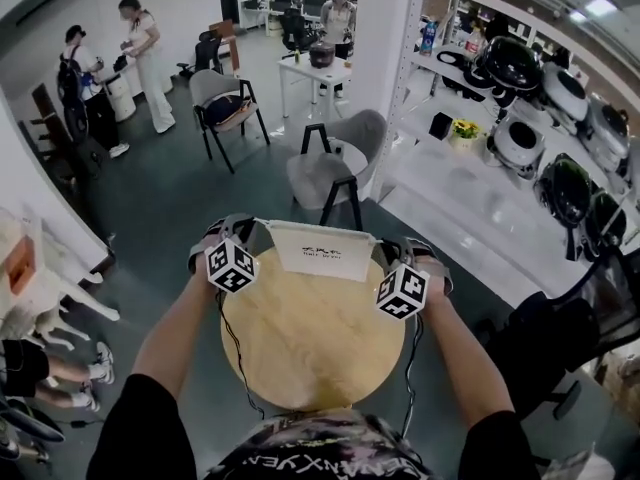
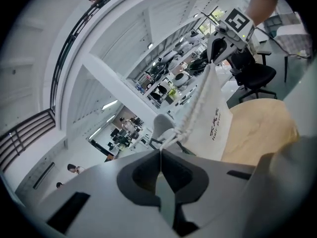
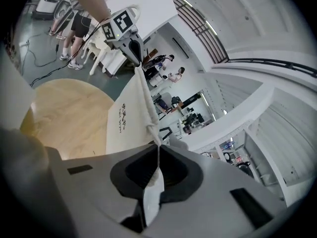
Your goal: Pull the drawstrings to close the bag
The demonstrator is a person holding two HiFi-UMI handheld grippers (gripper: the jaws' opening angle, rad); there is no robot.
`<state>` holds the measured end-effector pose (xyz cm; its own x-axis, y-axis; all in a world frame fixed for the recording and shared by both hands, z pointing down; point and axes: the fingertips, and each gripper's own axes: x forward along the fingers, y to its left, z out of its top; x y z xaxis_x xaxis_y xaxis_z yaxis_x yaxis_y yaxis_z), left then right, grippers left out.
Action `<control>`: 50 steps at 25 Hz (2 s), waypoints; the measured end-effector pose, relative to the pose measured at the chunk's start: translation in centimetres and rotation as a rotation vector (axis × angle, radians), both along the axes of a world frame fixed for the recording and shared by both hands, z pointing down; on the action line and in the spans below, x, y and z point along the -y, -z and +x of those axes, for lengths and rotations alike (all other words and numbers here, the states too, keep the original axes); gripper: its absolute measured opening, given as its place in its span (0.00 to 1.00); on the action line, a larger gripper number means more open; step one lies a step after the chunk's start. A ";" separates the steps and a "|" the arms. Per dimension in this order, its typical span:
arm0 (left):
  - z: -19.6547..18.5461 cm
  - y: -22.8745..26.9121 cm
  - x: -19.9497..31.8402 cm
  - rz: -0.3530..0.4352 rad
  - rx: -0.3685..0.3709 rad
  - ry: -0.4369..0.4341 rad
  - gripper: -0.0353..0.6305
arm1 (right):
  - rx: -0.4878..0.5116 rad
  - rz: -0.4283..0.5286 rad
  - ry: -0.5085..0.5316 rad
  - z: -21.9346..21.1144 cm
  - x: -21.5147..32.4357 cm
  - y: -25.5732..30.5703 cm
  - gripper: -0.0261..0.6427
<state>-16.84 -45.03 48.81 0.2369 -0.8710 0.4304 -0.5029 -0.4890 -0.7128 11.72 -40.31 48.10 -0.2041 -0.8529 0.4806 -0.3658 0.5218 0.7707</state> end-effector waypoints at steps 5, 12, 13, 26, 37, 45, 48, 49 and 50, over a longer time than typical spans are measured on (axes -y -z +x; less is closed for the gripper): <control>0.3 3.5 1.3 0.057 0.010 -0.006 0.08 | -0.016 0.062 0.001 0.4 1.4 3.5 0.06; 0.9 9.0 3.5 0.139 0.032 -0.014 0.08 | -0.039 0.159 -0.005 1.0 3.9 9.7 0.06; 1.0 9.9 3.8 0.152 0.034 -0.014 0.08 | -0.042 0.172 -0.007 1.1 4.2 10.6 0.06; 1.4 19.2 6.6 0.281 0.082 -0.027 0.08 | -0.067 0.298 -0.016 1.3 6.6 18.6 0.06; 1.9 24.9 8.2 0.357 0.118 -0.034 0.08 | -0.103 0.381 -0.029 1.9 8.7 24.9 0.05; 1.3 28.7 8.7 0.419 0.139 -0.030 0.08 | -0.141 0.435 -0.026 1.6 9.0 28.6 0.05; 1.3 29.6 9.0 0.434 0.145 -0.022 0.08 | -0.143 0.443 -0.028 1.8 9.2 29.2 0.06; 1.2 29.8 9.1 0.438 0.144 -0.019 0.08 | -0.141 0.444 -0.032 1.9 9.2 29.3 0.05; 1.1 29.9 9.1 0.440 0.141 -0.016 0.08 | -0.137 0.444 -0.036 2.0 9.3 29.4 0.05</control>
